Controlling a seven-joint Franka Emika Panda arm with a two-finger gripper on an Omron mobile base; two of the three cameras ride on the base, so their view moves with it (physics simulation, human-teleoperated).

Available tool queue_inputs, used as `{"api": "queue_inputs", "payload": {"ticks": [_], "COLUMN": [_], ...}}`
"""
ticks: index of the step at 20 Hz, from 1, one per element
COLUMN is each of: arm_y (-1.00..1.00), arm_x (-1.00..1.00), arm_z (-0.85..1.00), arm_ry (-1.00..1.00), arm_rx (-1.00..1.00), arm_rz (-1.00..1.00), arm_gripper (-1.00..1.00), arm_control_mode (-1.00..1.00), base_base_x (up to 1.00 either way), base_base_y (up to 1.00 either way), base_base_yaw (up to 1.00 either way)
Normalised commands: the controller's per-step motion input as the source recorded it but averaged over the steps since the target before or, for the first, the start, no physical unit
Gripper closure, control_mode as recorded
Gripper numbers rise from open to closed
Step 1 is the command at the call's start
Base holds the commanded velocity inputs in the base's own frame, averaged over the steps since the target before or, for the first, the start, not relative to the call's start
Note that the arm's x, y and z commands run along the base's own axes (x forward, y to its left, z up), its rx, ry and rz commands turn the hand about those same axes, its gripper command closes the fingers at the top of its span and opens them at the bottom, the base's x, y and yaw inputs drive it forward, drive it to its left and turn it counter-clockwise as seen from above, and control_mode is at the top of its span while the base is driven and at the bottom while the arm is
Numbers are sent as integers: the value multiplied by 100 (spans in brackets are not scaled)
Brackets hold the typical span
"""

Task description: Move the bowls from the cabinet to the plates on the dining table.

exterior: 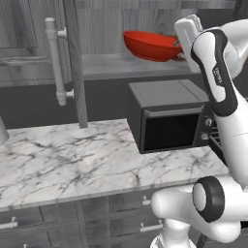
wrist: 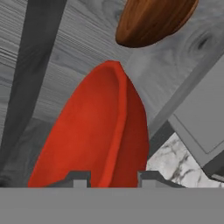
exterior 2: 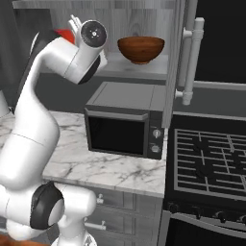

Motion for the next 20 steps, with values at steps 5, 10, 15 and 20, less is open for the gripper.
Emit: {"api": "queue_inputs", "payload": {"ticks": [5, 10, 15, 20], "arm_y": [-10, -14, -26, -27], "arm_x": [-62, -62, -60, -59], "arm_z": [-4, -8, -7, -6], "arm_ry": [-2, -3, 0, 0], "arm_rx": [-3, -4, -4, -4], "arm_rz": [0, 0, 0, 0], "arm_gripper": [100, 100, 100, 100], "arm_control_mode": [-100, -100, -100, -100], "base_base_x": [0, 0, 0, 0], "base_base_y": [0, 0, 0, 0], "base_base_yaw": [0, 0, 0, 0]}}
